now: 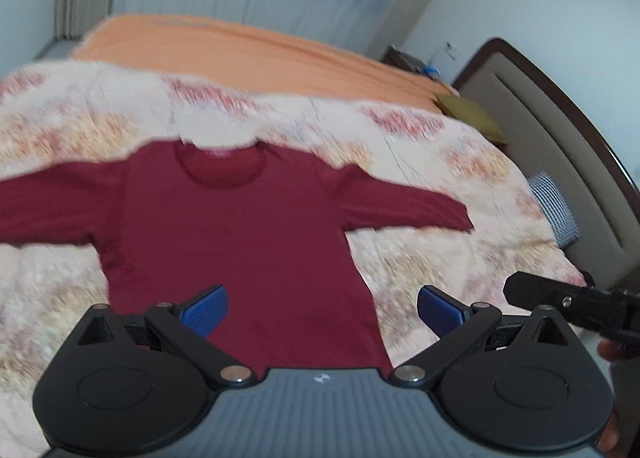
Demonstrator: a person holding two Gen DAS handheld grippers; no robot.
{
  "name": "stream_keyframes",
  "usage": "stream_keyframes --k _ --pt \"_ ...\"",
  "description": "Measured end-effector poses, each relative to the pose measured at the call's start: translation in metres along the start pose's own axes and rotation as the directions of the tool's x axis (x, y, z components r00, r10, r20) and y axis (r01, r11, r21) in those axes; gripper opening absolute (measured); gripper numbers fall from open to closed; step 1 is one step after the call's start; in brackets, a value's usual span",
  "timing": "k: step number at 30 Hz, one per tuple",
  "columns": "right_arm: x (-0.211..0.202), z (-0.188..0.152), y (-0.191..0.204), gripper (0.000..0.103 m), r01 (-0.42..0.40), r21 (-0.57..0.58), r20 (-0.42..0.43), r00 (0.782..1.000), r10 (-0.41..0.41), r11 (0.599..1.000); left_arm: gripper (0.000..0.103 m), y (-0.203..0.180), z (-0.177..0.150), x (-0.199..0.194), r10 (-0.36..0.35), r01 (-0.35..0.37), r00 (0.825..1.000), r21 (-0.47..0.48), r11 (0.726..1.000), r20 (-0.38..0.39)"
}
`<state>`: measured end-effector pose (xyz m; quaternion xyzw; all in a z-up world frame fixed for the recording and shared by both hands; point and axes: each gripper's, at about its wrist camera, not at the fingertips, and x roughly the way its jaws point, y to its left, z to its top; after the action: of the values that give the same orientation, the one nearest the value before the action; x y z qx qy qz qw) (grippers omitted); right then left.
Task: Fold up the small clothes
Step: 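Reach the right tool to a sweater sleeve cuff and grasp it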
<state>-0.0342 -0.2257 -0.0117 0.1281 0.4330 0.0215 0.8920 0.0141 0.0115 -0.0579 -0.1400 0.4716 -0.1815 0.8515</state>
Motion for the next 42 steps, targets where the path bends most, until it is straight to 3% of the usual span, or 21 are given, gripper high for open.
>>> stream_keyframes --k 7,10,14,19,25,31,36,42 --pt "0.002 0.001 -0.055 0.102 0.048 0.125 0.013 0.999 -0.050 0.991 0.103 0.009 0.002 0.016 -0.032 0.029 0.999 -0.058 0.998 -0.044" --pt "0.007 0.010 -0.093 0.102 0.050 0.194 0.037 0.998 -0.058 0.980 0.103 0.002 0.007 0.017 0.015 -0.017 0.999 -0.046 0.999 -0.048" --pt "0.017 0.027 -0.160 0.102 0.019 0.324 0.095 0.994 -0.053 0.946 0.103 -0.013 0.013 0.021 0.071 -0.073 0.997 -0.049 0.996 -0.037" --pt "0.045 0.055 -0.251 0.102 0.002 0.403 0.143 0.988 -0.065 0.915 0.103 -0.044 0.016 0.044 0.133 -0.139 0.989 -0.089 0.986 -0.071" --pt "0.128 0.088 -0.370 0.102 -0.068 0.517 0.164 0.986 -0.021 0.853 0.103 -0.105 0.028 0.097 0.225 -0.231 0.969 -0.052 0.972 -0.105" --pt "0.237 0.101 -0.464 0.089 -0.153 0.629 0.188 0.981 0.041 0.762 0.103 -0.148 0.047 0.163 0.238 -0.246 0.964 -0.065 0.967 -0.117" --pt "0.298 0.102 -0.508 0.075 -0.177 0.697 0.186 0.981 0.064 0.695 0.103 -0.170 0.065 0.200 0.261 -0.268 0.959 -0.052 0.962 -0.106" --pt "0.333 0.096 -0.520 0.040 -0.173 0.724 0.156 0.984 0.085 0.668 0.103 -0.180 0.078 0.229 0.272 -0.277 0.956 -0.033 0.960 -0.106"
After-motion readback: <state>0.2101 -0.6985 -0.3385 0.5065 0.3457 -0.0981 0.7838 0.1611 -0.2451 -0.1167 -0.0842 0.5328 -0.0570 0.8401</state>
